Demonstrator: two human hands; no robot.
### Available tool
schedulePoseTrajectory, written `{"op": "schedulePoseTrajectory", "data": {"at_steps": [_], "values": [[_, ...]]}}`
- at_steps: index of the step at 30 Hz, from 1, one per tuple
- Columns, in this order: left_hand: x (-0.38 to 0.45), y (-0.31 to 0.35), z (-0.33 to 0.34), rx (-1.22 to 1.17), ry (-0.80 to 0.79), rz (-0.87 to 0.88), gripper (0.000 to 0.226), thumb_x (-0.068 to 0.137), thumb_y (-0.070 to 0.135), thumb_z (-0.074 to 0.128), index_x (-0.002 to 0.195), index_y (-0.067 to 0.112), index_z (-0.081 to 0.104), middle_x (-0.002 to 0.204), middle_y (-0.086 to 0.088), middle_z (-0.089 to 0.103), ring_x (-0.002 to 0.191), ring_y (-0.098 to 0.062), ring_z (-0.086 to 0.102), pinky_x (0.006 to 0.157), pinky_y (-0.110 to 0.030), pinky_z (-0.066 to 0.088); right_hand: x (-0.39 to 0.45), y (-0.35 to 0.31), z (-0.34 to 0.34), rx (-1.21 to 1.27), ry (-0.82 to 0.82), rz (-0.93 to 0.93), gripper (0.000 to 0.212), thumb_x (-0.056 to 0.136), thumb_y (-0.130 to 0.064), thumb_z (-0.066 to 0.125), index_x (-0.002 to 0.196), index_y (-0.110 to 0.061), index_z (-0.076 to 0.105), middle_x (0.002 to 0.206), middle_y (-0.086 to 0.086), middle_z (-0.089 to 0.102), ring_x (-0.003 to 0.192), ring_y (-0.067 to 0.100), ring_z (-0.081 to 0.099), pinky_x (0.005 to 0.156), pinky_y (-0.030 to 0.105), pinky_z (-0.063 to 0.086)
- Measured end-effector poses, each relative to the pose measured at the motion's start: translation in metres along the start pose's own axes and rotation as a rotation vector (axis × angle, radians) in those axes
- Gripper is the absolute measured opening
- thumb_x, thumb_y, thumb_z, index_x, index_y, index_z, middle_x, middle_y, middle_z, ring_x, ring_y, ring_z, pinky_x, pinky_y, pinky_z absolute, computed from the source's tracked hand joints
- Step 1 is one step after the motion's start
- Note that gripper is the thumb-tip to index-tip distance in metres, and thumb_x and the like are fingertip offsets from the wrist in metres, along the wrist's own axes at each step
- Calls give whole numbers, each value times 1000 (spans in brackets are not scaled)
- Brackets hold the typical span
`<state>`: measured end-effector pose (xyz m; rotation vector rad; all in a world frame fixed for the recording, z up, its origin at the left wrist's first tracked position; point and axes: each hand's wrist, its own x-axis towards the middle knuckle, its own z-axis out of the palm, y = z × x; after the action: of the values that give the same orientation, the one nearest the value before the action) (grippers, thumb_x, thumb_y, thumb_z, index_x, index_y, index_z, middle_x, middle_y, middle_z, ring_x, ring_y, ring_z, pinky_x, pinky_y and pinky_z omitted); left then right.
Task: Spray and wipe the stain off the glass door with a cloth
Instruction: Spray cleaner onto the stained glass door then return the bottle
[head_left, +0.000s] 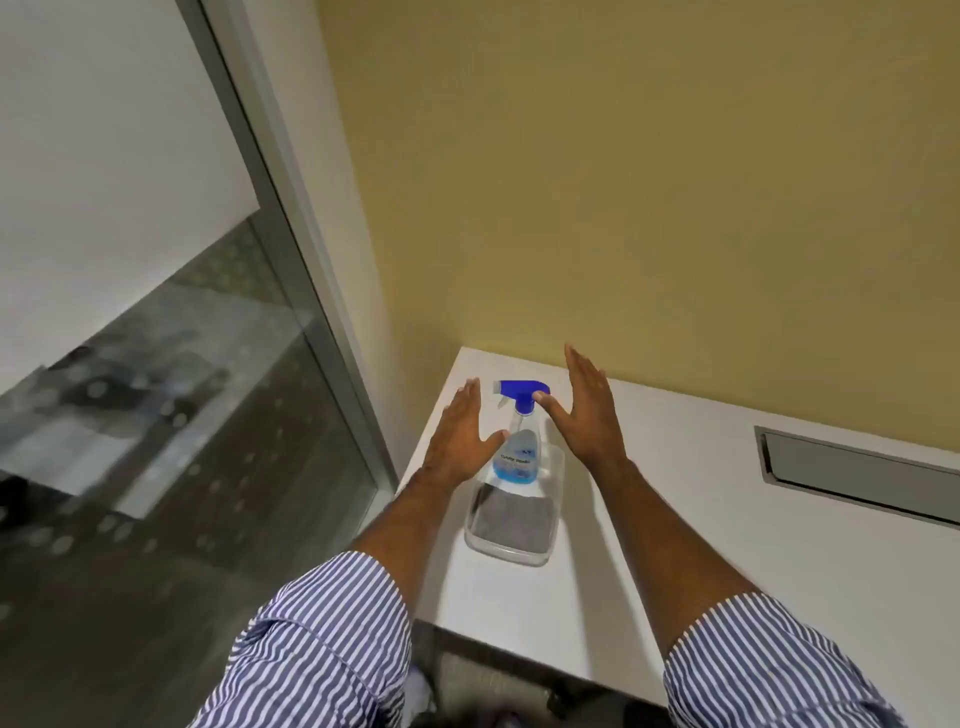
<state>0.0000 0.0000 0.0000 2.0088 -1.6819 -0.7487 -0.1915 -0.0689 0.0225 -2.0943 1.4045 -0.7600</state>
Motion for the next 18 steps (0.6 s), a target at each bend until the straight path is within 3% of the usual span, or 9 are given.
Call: {"op": "schedulePoseTrajectory", "data": {"at_steps": [3,5,7,10,14,16,18], "values": [[13,-10,15,-51,-87,-105,85,105,46,54,167,20,1,176,-1,1,163,-21,3,133,-44,13,8,10,16,225,-65,140,81,97,-33,71,163,-17,26,169,2,30,156,21,27,128,39,19],[20,-17,25,-64,-152,-153,82,105,47,53,167,21,5,176,-1,5,163,-22,7,132,-45,15,10,18,26,341,-94,207,79,94,-24,77,160,-18,35,165,2,38,152,20,35,117,29,31],[27,-23,33,-68,-196,-157,79,106,45,52,167,21,8,176,-1,9,163,-23,9,132,-45,16,14,27,35,393,-140,224,75,92,-17,78,157,-19,41,161,1,44,146,19,42,111,25,32],[37,-31,44,-74,-235,-133,76,106,42,53,166,22,12,175,-2,15,162,-24,14,131,-45,19,22,35,50,445,-224,217,71,90,-12,80,152,-17,46,153,-2,52,137,16,50,113,29,37],[45,-34,52,-102,-223,-114,72,104,39,58,164,25,21,172,-3,27,158,-27,28,127,-44,27,32,33,64,563,-250,281,60,89,-11,81,143,-18,56,137,-4,64,122,12,63,109,35,49],[48,-36,57,-142,-194,-121,67,102,37,62,160,26,30,166,-2,38,151,-27,41,125,-45,36,37,32,69,615,-283,279,47,90,-10,80,132,-21,62,122,-15,73,109,2,70,98,27,58],[50,-38,61,-157,-188,-114,63,101,36,64,156,25,35,159,-1,47,143,-27,50,120,-44,43,41,32,74,647,-289,271,40,90,-9,78,126,-21,66,118,-17,75,112,4,70,91,22,59]]}}
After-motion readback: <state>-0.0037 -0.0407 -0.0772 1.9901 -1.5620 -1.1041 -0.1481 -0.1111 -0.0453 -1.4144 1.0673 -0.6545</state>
